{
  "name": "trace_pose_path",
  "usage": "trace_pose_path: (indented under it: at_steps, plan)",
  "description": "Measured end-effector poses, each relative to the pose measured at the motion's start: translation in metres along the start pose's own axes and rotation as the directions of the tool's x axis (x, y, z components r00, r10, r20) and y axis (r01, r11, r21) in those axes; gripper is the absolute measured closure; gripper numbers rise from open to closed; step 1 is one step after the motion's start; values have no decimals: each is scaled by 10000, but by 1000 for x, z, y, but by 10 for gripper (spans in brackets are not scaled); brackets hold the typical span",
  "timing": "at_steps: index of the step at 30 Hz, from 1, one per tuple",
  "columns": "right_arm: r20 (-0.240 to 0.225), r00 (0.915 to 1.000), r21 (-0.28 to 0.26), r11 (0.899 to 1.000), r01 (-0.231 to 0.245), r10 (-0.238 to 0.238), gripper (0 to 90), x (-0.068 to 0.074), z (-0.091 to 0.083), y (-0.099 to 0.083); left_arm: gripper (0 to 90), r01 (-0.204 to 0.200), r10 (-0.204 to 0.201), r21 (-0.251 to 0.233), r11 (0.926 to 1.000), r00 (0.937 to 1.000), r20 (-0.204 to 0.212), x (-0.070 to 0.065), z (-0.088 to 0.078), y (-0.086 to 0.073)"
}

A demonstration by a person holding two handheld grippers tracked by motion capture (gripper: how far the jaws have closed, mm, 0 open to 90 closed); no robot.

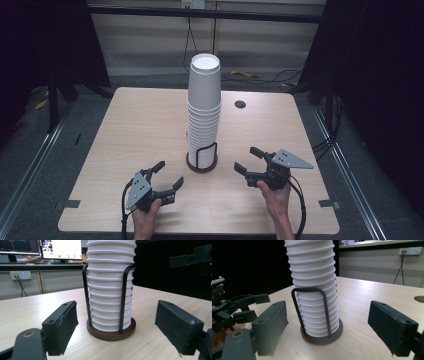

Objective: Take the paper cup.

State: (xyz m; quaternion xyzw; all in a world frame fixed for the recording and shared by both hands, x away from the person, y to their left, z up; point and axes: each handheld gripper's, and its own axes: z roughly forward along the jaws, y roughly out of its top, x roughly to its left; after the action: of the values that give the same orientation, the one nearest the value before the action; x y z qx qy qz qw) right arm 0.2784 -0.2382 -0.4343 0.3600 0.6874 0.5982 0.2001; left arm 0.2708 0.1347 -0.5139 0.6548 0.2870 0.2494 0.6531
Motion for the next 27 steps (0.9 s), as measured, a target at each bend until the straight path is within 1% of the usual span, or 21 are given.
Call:
trace_pose_path:
  at_steps: [1,4,6,13,14,16,19,20,21,24,25,27]
  plan:
    - [-44,10000,10,10000,35,-35,156,0,1,1,180,41,-41,-14,10000,10000,-2,0,0,0]
    - [-142,9998,87,9999,101,-100,156,1,3,7,180,-48,48,20,10000,10000,24,0,0,0]
    - [-209,9997,148,9998,163,-160,156,2,5,11,179,4,-4,3,10000,10000,10,0,0,0]
    - [-211,9993,215,9992,329,-325,157,2,8,25,180,-8,8,4,10000,10000,19,0,0,0]
    - [-291,9991,267,9991,315,-307,157,1,8,28,180,46,-45,-30,10000,10000,33,0,0,0]
    - [-279,9990,212,9992,350,-344,158,1,9,31,180,32,-32,-11,10000,10000,-1,0,0,0]
    - [-467,9982,139,9992,376,-370,163,1,10,38,180,-17,17,-3,10000,10000,10,0,0,0]
    - [-488,9977,124,9988,467,-461,164,1,10,41,180,35,-35,-14,10000,10000,5,0,0,0]
    - [-545,9974,122,9988,484,-476,164,1,11,44,180,-8,8,-4,10000,10000,12,0,0,0]
    - [-815,9949,120,9981,599,-587,166,1,14,53,180,-10,10,-7,10000,10000,11,0,0,0]
    - [-880,9943,126,9981,611,-597,174,1,15,55,180,46,-46,-16,10000,10000,18,0,0,0]
    - [-1033,9926,168,9977,662,-641,181,1,17,60,180,-1,1,-3,10000,10000,18,0,0,0]
